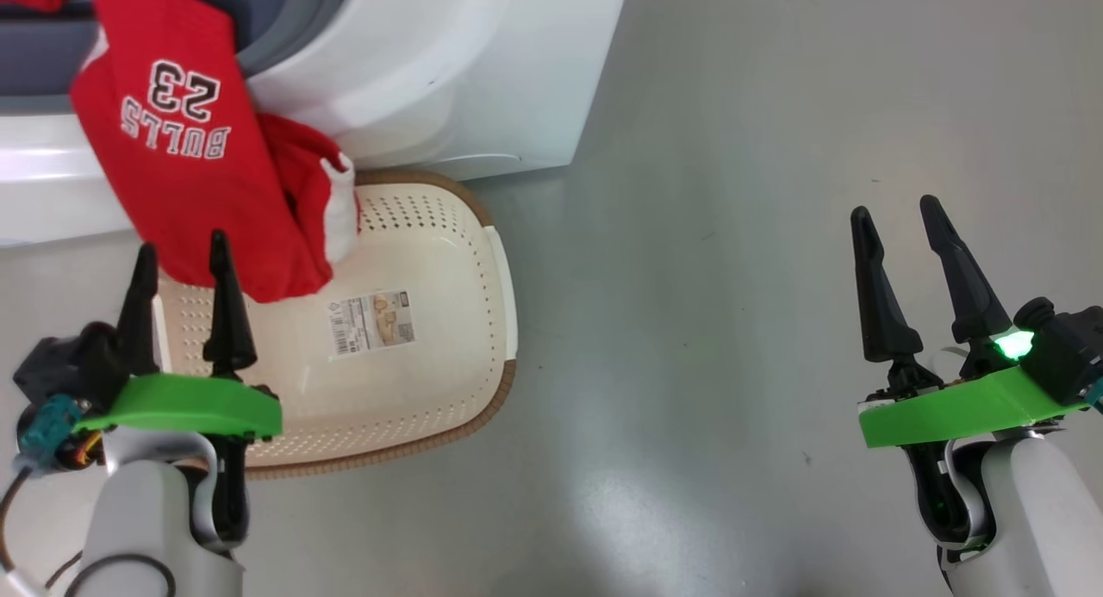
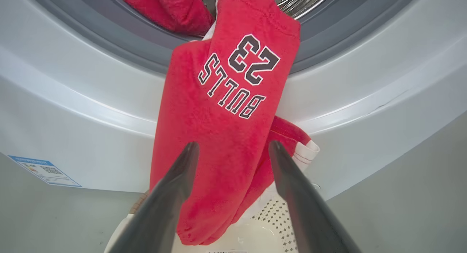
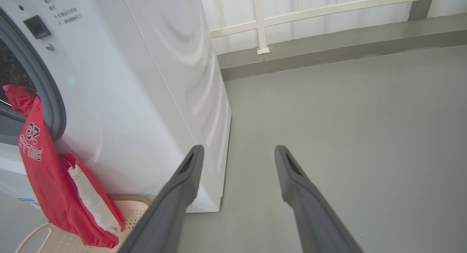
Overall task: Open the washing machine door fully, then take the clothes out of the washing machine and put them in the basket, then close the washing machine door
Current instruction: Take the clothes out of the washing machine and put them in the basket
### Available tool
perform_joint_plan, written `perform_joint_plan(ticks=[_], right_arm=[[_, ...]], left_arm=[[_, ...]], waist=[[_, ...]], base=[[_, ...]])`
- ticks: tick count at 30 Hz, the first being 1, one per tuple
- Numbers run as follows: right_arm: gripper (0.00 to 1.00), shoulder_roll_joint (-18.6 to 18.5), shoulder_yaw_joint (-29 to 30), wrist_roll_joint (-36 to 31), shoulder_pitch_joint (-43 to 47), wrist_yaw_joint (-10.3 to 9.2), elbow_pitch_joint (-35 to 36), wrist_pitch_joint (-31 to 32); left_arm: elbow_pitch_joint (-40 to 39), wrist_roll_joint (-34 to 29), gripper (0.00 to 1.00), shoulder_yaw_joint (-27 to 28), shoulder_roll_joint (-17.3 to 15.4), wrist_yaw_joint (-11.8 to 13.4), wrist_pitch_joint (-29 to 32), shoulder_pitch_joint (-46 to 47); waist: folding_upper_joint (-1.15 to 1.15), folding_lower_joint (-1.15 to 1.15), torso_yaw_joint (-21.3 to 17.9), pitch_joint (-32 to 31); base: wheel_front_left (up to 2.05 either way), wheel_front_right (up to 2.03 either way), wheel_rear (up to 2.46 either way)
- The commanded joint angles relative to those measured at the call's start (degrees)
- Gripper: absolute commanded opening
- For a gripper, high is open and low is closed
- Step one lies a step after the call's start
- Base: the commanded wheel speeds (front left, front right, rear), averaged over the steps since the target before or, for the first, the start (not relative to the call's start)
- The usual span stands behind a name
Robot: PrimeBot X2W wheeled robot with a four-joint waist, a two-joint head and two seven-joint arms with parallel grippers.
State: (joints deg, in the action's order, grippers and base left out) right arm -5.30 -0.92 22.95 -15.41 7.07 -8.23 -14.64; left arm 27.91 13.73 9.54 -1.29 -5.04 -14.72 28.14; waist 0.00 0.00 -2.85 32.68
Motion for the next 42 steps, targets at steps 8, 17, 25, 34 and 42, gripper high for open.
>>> perform_joint_plan(ticks=[8,17,25,34,42], right_arm=[[1.00,-1.1,-0.7,-0.7,2.1,0.42,1.0,-0.4],[1.00,-1.9,-0.3,-0.7,3.0,0.42,1.1,-0.4],[1.00,-2.2,0.1,-0.8,3.5,0.42,1.3,-0.4],[1.00,-2.0,-0.2,-0.8,3.2,0.42,1.4,-0.4],[1.00,-1.9,-1.0,-0.7,1.8,0.42,1.4,-0.4]], left_arm=[[-12.0,1.3,1.00,-1.8,-1.6,1.3,-0.3,-8.3],[-24.3,1.7,1.00,-4.3,-1.6,5.1,-0.3,-16.9],[-27.0,2.6,1.00,-5.8,-1.6,7.1,-0.3,-18.4],[-24.4,1.9,1.00,-7.0,-1.6,7.0,-0.3,-15.9],[-13.0,1.0,1.00,-7.5,-1.6,5.3,-0.3,-3.3]], waist=[[0.00,0.00,1.6,-1.4],[0.00,0.00,2.4,-2.6],[0.00,0.00,2.9,-3.0],[0.00,0.00,3.1,-2.5],[0.00,0.00,2.7,0.0]], base=[[0.00,0.00,0.00],[0.00,0.00,0.00],[0.00,0.00,0.00],[0.00,0.00,0.00],[0.00,0.00,0.00]])
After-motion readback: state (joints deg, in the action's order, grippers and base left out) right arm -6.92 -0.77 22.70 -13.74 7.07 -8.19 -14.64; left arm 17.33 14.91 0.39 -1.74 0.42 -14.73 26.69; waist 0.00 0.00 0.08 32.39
